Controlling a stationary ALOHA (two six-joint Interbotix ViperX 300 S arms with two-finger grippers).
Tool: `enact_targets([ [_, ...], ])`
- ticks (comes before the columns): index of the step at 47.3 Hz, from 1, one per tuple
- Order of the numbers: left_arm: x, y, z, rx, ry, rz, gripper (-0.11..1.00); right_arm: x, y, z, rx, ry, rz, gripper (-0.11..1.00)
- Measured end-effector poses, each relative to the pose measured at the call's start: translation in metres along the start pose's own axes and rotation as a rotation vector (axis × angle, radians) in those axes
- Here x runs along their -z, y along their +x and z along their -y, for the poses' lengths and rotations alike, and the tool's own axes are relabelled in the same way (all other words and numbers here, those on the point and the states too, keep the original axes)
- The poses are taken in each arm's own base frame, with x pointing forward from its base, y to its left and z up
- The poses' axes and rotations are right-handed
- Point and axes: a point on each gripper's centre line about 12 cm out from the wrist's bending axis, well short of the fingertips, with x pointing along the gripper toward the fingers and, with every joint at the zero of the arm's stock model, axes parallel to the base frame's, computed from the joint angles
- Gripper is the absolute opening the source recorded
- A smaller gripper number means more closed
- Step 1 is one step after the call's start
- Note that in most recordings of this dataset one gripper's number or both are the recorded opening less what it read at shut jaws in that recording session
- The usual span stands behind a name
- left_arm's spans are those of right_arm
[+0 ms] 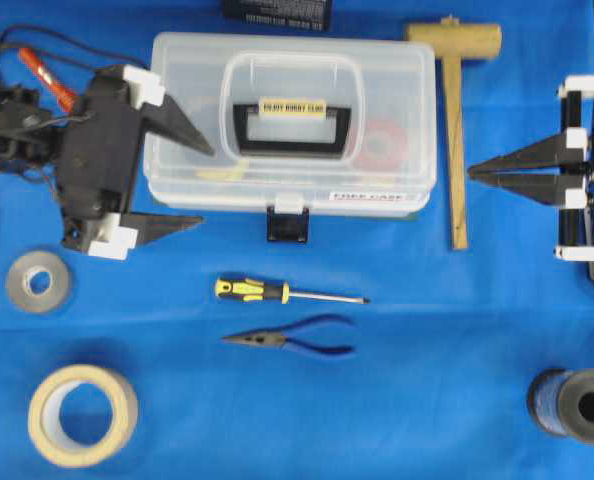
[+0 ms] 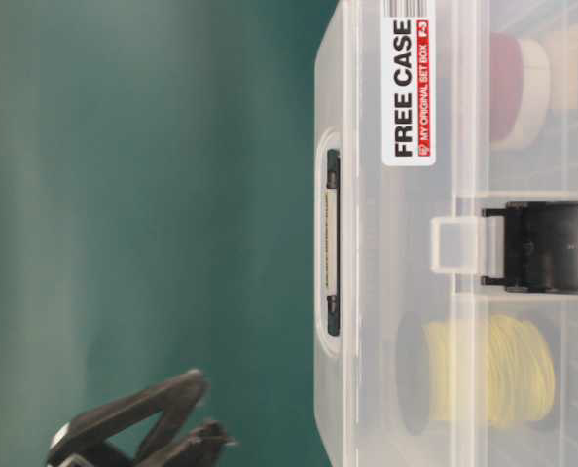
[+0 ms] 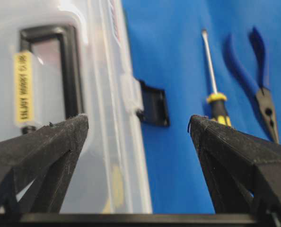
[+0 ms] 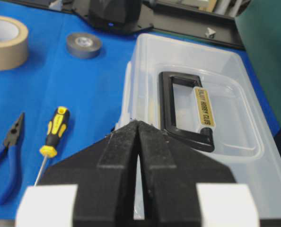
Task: Close the tool box with the left arm.
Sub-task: 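Withdraw the left gripper leftward away from the closed box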
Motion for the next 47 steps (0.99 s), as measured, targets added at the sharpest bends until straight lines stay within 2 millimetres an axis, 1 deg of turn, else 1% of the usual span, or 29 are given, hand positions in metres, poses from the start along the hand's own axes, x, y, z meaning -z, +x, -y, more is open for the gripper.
enact_targets([
  [11, 0.006, -0.031, 0.002, -0.032, 0.0, 0.111, 0.91, 0.0, 0.0, 0.0, 0.002, 0.0, -0.002, 0.0],
  [17, 0.011, -0.059, 0.004, -0.056, 0.001, 0.193, 0.91, 0.0, 0.0, 0.0, 0.002, 0.0, 0.0, 0.0],
  [23, 0.024, -0.084, 0.008, -0.08, -0.001, 0.272, 0.91, 0.0, 0.0, 0.0, 0.0, 0.0, 0.0, 0.0],
  [28, 0.039, -0.099, 0.012, -0.098, -0.004, 0.332, 0.91, -0.001, -0.001, 0.0, 0.002, 0.0, 0.003, 0.0],
  [35, 0.065, -0.107, 0.02, -0.108, -0.015, 0.381, 0.91, 0.0, -0.001, 0.0, 0.002, 0.002, 0.001, 0.0],
  [44, 0.106, -0.106, 0.032, -0.114, -0.032, 0.425, 0.91, 0.0, -0.001, 0.0, 0.002, 0.0, 0.001, 0.0],
  [47, 0.115, -0.106, 0.035, -0.115, -0.04, 0.444, 0.91, 0.0, -0.001, 0.0, 0.002, 0.003, 0.001, 0.0],
])
